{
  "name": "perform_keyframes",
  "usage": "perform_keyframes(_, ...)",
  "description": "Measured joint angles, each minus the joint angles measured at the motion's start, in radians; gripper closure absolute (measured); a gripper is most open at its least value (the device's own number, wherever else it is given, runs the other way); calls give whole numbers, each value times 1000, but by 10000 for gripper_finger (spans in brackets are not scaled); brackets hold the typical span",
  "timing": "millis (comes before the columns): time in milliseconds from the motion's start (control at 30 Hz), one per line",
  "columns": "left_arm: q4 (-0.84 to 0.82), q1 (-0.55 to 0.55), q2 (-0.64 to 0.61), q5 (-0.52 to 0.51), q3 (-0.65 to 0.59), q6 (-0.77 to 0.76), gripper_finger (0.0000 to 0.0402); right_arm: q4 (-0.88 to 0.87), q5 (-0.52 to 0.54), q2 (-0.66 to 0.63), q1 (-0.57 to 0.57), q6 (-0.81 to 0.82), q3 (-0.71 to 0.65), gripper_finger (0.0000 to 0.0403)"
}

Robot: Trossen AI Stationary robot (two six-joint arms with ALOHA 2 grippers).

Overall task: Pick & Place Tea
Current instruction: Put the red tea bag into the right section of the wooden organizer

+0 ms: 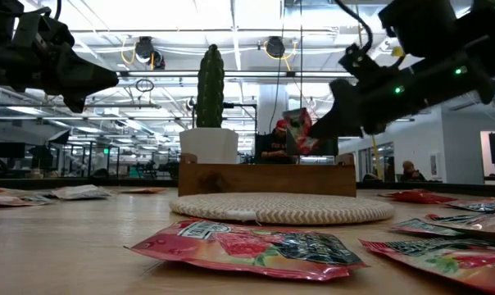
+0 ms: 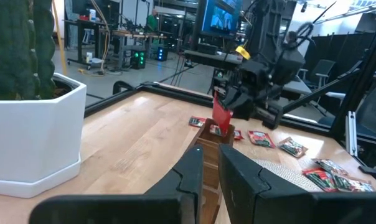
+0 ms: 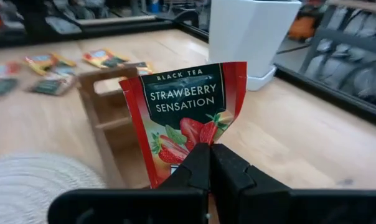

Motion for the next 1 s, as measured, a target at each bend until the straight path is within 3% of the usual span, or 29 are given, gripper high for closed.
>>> perform_keyframes(367, 0, 0, 0, 0, 0, 0, 350, -23, 156, 139, 18, -145, 78, 403)
perform_keyframes(633, 0, 0, 0, 0, 0, 0, 350, -38, 152, 139, 26, -245, 79, 398)
perform_keyframes(1000, 0, 0, 0, 0, 0, 0, 350, -36, 152, 139, 26, -264, 79, 325)
